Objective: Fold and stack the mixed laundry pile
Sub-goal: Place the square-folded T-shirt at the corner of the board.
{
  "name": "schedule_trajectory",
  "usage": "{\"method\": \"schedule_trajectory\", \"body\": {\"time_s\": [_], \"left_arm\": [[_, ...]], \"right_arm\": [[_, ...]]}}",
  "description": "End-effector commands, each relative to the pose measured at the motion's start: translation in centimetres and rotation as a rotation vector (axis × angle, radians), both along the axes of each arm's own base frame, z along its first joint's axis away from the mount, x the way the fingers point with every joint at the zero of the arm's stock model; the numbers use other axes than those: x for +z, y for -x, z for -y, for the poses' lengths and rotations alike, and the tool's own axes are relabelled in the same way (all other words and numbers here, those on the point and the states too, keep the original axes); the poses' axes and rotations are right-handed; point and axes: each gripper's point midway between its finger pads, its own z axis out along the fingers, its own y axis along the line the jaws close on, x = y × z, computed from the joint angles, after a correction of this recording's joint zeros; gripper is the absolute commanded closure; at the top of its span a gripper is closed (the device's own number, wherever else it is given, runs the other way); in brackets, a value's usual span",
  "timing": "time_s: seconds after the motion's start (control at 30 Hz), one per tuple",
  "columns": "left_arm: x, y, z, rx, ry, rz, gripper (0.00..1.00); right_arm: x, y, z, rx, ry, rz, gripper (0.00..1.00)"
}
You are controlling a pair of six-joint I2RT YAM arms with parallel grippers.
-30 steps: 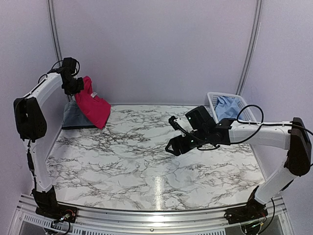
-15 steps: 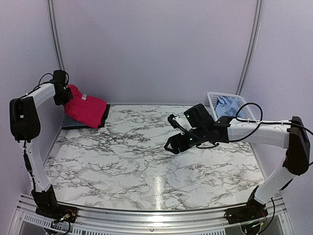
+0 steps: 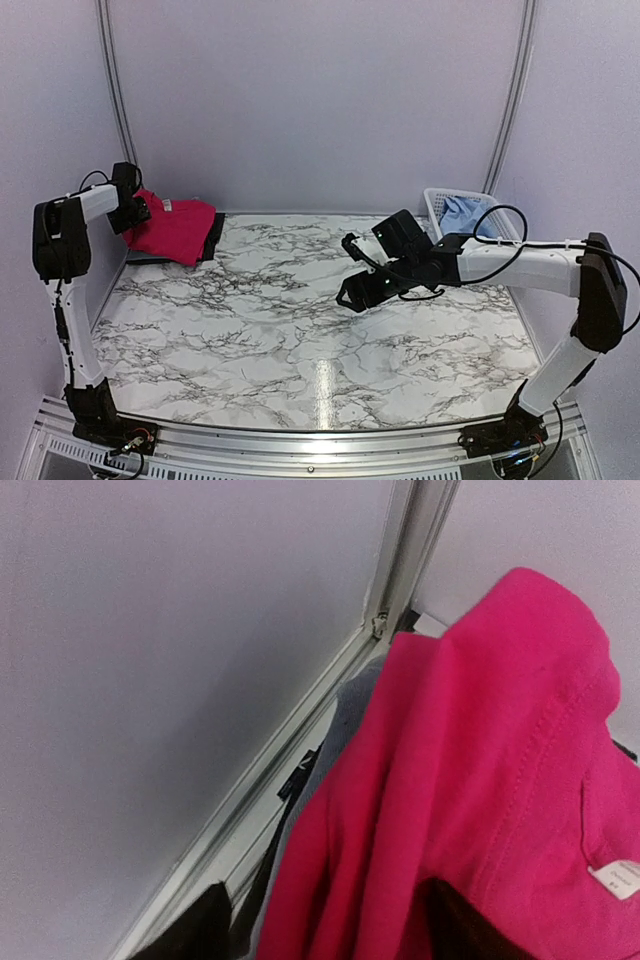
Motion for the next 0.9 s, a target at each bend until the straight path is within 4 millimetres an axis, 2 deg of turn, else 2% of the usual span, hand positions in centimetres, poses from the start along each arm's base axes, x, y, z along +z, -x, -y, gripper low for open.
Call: {"method": "schedule_trajectory", "body": {"time_s": [0.0, 0.17, 0.33, 0.43, 0.6, 0.7, 0.73, 0.87], "left_arm": [[3.7, 0.0, -1.0, 0.027, -0.044, 0.058, 0.17], [7.6, 1.3, -0.8, 0.005, -0.105, 0.067, 0.02], [10.7, 2.8, -0.5, -0.019, -0.151, 0.084, 0.01], [11.2, 2.2, 1.6, -0.136, -0.101, 0.101, 0.01], [9.5, 0.2, 10.4, -0.473, 0.079, 0.134, 0.01], [7.5, -0.7, 14.8, -0.573, 0.076, 0.096, 0.02], [6.3, -1.0, 15.8, -0.582, 0.061, 0.072, 0.03], [3.6, -2.5, 16.6, -0.537, 0.086, 0.041, 0.11]], "right_arm": [[1.3, -1.0, -0.2, -0.005, -0.012, 0.023, 0.26], [1.2, -0.9, -0.4, 0.000, -0.021, 0.018, 0.26], [1.1, -0.8, -0.6, 0.007, -0.032, 0.013, 0.26], [1.0, -0.7, -0.8, 0.011, -0.037, 0.008, 0.26], [0.5, -0.5, -0.9, 0.020, -0.044, -0.008, 0.26], [0.3, -0.3, -0.8, 0.022, -0.040, -0.012, 0.26], [0.3, -0.3, -0.8, 0.021, -0.039, -0.013, 0.26], [0.0, -0.1, -0.4, 0.021, -0.027, -0.019, 0.26]]}}
